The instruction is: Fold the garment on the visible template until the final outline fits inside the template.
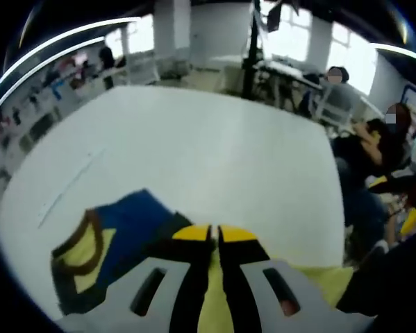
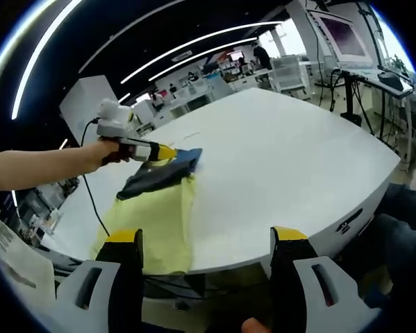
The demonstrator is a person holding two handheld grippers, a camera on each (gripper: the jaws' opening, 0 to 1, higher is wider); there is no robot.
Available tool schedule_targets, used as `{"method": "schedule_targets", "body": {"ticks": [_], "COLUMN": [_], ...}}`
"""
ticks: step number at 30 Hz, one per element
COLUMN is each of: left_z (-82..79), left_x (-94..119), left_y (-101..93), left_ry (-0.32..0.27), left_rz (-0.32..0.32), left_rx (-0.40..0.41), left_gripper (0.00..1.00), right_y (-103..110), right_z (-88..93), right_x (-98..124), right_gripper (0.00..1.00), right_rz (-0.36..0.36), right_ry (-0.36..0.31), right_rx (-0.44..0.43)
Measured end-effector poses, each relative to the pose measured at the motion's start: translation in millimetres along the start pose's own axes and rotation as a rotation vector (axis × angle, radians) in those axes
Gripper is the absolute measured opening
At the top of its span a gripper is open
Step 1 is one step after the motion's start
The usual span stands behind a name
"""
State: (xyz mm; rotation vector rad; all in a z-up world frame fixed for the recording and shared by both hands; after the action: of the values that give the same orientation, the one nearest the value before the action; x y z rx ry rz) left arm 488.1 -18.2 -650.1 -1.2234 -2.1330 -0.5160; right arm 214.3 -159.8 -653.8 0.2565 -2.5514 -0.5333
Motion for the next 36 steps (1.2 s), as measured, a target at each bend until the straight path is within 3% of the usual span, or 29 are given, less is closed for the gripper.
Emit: {"method": "schedule_targets", "body": {"ticks": [5,8,11,18,36], "left_z": [9.2,11.5,12.7,18.1,37.0], "left_x": [2,3,5,10,30], "left_y": [3.3,5.7,11.0,17.0,36.3], "left_ry": [-0.01,-0.042,-0.078,-0.122,-0.104], "left_rz": [-0.032,-0.036,-0.06,-0.071,-0.107], "left_rx": [0.035,0.124,0.163,0.235,0.256], "left_gripper": [0.28,0.43,0.64,0.86,0.87], "right_y": [1,1,2,4,12], "right_z": [1.3,1.5,0.9,-0.4,-3.3], "right_x": [-1,-3,-5,-10,-25], "right_gripper": [0.74,0.74,0.74,0.73,0.73], "right_rz": [-0.004,-0.007,-0.013,-0.025,-0.067], "right_ry": [0.004,0.009,0.013,0.023,0.046], "right_rx": [0.0,0.002,0.006,0.017,0.041]}}
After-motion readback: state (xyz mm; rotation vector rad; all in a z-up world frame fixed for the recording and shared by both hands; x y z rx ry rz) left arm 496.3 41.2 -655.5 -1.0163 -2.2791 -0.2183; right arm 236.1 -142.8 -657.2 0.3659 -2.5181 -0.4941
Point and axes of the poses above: the point that each gripper's makers call its tool centre point, and the gripper's own axes: x roughly backward along the fingers, y roughly to its left, z roughly out of its underside, the point moved 7 cm from there along x, roughly backward along the fingers, and after that the axes turned 6 degrees about -z, right-handed, at the moved point
